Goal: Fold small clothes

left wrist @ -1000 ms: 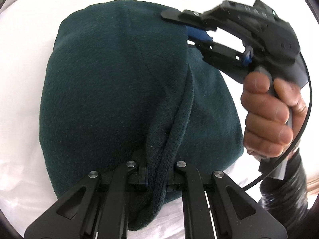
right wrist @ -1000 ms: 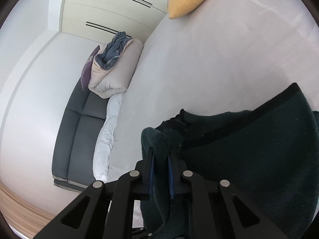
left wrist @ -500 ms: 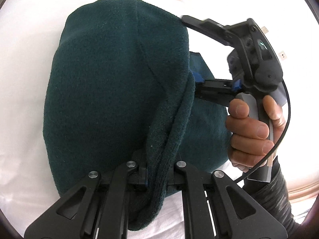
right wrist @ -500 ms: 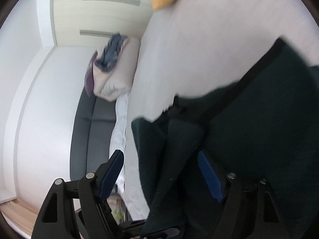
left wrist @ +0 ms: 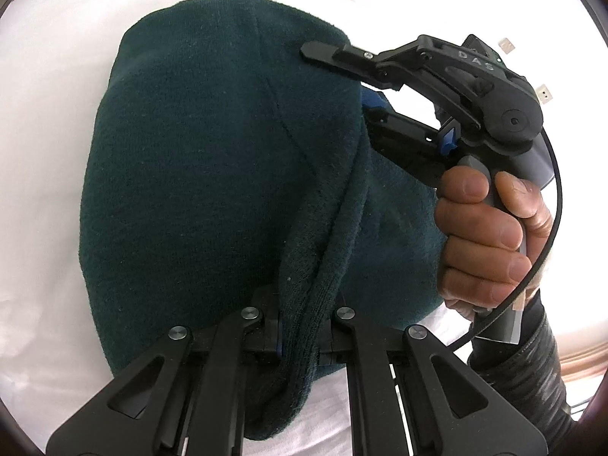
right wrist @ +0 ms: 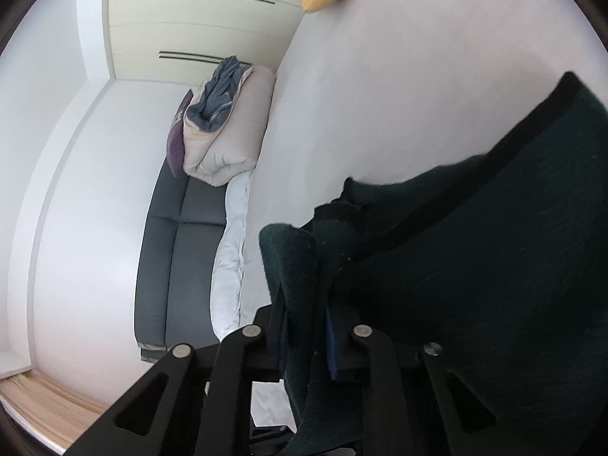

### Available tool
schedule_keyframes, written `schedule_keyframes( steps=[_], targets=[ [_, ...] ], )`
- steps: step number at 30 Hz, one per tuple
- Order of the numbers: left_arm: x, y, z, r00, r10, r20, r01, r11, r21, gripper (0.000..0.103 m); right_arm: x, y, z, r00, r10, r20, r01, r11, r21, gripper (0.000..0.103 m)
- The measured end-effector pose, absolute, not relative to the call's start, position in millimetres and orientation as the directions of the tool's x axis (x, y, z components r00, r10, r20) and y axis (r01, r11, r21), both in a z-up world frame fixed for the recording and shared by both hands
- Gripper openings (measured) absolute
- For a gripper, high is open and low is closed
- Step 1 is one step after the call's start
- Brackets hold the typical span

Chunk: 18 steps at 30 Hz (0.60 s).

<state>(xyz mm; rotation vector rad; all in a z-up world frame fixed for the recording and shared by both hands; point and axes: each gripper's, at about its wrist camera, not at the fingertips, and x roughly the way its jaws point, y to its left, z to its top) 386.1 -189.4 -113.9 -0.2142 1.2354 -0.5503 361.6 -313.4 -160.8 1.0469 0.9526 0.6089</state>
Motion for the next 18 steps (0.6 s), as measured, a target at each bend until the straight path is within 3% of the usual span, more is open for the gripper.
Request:
schedule_keyframes(
  steps=[18],
  targets=[
    [379.0,-290.0,-90.3,0.211,-0.476,-0.854,0.413,0.835,-0.364,0.008,364.0,-386.8,-147.5,0.465,0.666,-0.584,0.02,0.651,0.759,0.014]
  ],
)
